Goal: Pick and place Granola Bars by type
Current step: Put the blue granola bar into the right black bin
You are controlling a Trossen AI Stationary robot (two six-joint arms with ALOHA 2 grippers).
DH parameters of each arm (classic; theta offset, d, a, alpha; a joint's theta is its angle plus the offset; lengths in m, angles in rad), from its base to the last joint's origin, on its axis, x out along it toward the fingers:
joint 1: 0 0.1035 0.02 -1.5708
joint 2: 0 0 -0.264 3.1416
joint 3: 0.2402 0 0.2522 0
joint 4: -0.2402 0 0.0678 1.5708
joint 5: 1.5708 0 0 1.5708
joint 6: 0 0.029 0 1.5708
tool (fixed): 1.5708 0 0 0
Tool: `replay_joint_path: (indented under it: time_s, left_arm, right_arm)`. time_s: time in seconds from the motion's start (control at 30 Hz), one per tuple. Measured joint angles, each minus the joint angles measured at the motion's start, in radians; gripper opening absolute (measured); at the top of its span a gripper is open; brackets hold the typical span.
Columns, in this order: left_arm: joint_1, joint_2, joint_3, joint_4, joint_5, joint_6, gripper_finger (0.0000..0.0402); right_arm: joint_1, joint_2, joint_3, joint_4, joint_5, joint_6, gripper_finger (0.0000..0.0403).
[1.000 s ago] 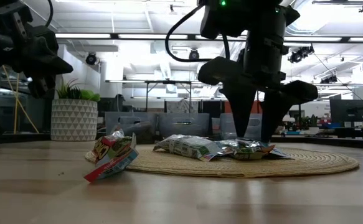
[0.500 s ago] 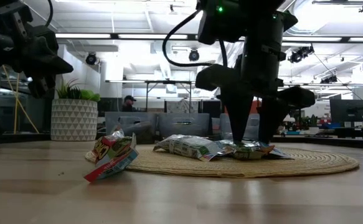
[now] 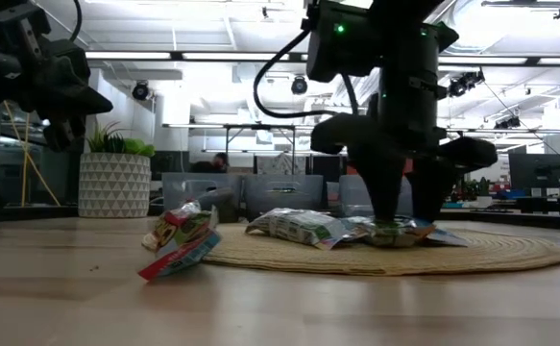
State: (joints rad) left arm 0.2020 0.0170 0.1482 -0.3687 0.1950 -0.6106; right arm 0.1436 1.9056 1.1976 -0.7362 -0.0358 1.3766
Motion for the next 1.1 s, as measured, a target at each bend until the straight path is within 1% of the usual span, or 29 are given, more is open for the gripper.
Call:
replay_joint_path:
  time_s: [0.27, 0.5, 0.7, 0.93, 1.1]
  left_arm:
    - [0.0, 0.0, 0.0, -0.001, 0.002, 0.0, 0.001]
    - [0.0, 0.0, 0.0, -0.001, 0.002, 0.0, 0.001]
    - [0.0, 0.0, 0.0, 0.0, 0.003, 0.0, 0.001]
    - [0.0, 0.0, 0.0, -0.001, 0.003, 0.0, 0.001]
    - [0.0, 0.0, 0.0, -0.001, 0.003, 0.0, 0.001]
  right_arm:
    - [0.0, 0.001, -0.001, -0.011, -0.004, -0.015, 0.0121]
    - [0.0, 0.0, -0.002, -0.007, -0.004, -0.015, 0.0087]
    - [0.001, -0.034, -0.003, 0.013, 0.009, -0.016, 0.0074]
    - [0.001, -0.129, -0.003, 0.019, 0.076, -0.016, 0.0072]
    - [0.002, -0.225, -0.003, 0.029, 0.16, -0.016, 0.0072]
